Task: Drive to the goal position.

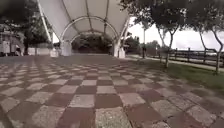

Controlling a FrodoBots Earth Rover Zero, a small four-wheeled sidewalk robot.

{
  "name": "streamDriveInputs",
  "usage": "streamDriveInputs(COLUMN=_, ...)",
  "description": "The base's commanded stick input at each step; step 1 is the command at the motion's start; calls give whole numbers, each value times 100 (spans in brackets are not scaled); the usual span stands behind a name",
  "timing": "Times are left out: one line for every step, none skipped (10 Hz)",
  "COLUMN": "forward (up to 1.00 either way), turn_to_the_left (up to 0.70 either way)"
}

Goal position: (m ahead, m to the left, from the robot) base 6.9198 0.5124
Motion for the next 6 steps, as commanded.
streamDriveInputs(forward=50, turn_to_the_left=0)
streamDriveInputs(forward=50, turn_to_the_left=0)
streamDriveInputs(forward=50, turn_to_the_left=0)
streamDriveInputs(forward=50, turn_to_the_left=0)
streamDriveInputs(forward=50, turn_to_the_left=0)
streamDriveInputs(forward=50, turn_to_the_left=0)
